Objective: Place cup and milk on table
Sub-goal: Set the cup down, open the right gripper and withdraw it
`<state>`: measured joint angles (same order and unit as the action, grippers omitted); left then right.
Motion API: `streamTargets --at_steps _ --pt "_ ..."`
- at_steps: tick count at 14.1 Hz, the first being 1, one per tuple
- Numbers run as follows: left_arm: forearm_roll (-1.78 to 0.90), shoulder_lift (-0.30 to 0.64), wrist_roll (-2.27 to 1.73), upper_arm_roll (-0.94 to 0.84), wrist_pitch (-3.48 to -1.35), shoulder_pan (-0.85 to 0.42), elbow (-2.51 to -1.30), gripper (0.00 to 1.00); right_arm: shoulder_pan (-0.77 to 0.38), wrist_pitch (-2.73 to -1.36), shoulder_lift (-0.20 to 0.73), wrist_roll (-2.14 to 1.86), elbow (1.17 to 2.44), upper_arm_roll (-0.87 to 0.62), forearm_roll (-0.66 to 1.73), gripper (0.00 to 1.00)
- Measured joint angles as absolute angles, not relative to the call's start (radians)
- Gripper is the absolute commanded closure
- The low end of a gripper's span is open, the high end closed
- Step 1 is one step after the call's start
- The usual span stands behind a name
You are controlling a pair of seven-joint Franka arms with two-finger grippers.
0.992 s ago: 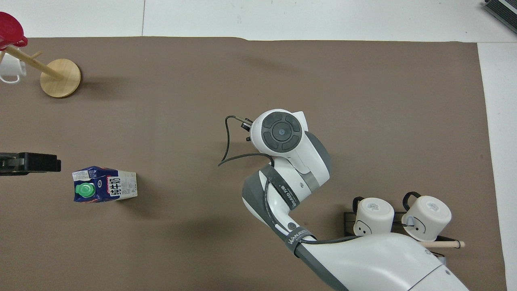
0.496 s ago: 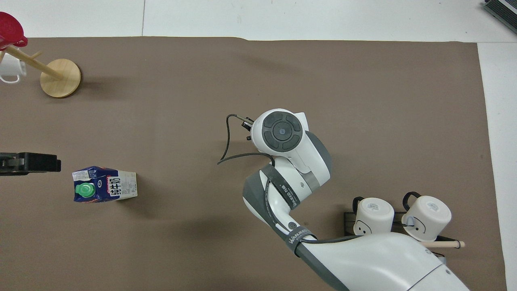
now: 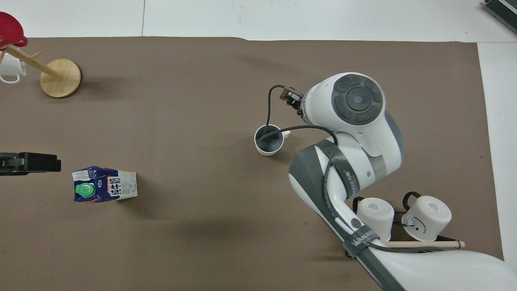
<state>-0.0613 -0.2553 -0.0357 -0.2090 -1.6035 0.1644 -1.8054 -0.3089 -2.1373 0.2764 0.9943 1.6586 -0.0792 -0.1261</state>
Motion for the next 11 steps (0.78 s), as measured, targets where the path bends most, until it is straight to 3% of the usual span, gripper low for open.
streamTargets --at_steps 5,11 --pt "-0.061 -0.255 -0.036 -0.208 -1.603 0.164 -1.805 0.0 -0.161 -2.022 0.174 0.704 1.712 -0.078 -0.126 0.0" --pt "-0.061 -0.255 -0.036 -0.208 -1.591 0.164 -1.805 0.0 0.039 -1.863 -0.02 0.316 1.764 -0.076 -0.071 0.0"
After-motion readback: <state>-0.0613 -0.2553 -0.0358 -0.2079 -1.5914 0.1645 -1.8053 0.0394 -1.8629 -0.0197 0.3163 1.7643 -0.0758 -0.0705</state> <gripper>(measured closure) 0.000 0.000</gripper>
